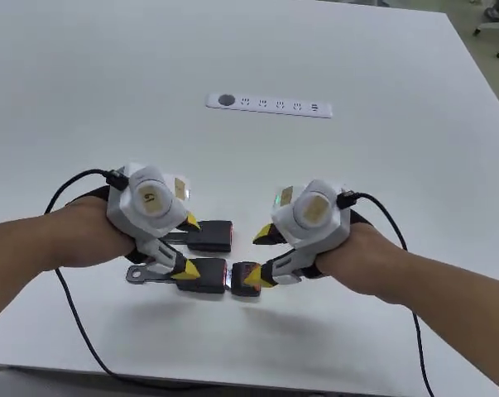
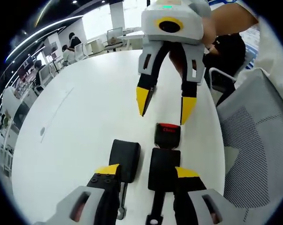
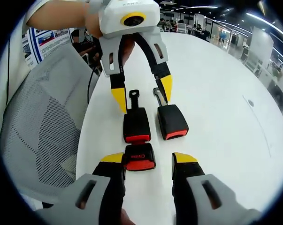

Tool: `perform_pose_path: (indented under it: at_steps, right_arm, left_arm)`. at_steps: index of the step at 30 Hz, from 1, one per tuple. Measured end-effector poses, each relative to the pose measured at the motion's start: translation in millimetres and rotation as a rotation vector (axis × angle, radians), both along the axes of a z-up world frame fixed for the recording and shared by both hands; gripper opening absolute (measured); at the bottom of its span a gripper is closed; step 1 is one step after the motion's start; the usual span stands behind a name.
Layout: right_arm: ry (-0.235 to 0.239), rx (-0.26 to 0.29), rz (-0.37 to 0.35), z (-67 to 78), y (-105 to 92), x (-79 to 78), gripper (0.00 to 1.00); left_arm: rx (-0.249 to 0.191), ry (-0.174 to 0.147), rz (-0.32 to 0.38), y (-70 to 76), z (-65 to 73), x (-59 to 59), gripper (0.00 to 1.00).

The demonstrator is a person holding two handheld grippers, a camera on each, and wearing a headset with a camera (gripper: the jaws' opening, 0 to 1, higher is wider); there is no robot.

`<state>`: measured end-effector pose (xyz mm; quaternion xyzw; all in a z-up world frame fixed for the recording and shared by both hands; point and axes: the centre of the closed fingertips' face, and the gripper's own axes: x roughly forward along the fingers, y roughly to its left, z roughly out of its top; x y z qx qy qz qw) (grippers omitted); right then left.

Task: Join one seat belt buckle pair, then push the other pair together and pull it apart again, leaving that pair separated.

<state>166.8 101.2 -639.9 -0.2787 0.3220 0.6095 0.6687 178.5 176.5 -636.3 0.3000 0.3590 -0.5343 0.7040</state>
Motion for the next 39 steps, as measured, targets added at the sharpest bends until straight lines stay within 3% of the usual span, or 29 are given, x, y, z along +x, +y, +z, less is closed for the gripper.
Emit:
perform_pose_path:
  at_steps: [4,8,10,13,17,20,30,34,39]
  right_arm:
    - [-0.016,-0.023,-0.007,1.8,-19.1,11.7,0.36]
    - [-0.03,-0.048,-0.03,-1.6,-43.1,25.6,0.36]
    - [-0.027,-0.063,-0.037,-6.0,-55.5,30.4,0.36]
    - [-0.022,-0.072,-0.045,-9.3,-69.8,34.6,0.35]
    - [-0.029,-0.1,-0.066,-18.1,-93.5,46.2,0.38]
    - [-0.033,-0.12,-0.067,-29.4,-109.2,54.6,0.38]
    - [0.001,-0.146,-0.027,-42.1,-126.3,51.0,0.36]
    - [0.013,-0.158,-0.017,-49.8,-127.8,50.9,0.36]
    - [0.027,-0.153,-0.008,-56.1,-128.8,53.7,0.33]
  left_arm:
    - [0.013,-0.004,0.016,-2.8,4.5,14.8,0.45]
    - [0.029,-0.011,-0.005,-9.2,6.6,22.1,0.45]
    - [0.041,-0.01,-0.004,-7.8,1.7,31.0,0.45]
    - [0.058,-0.013,-0.017,-9.8,-1.9,34.6,0.45]
    - [0.085,0.006,-0.033,-4.4,-19.5,46.0,0.44]
    - [0.086,0.018,-0.032,-5.8,-22.8,49.6,0.42]
    - [0.109,0.067,-0.1,-12.8,-36.1,39.6,0.41]
    - [0.132,0.094,-0.127,-9.5,-49.7,37.2,0.38]
    - [0.134,0.106,-0.133,-9.8,-48.5,37.5,0.33]
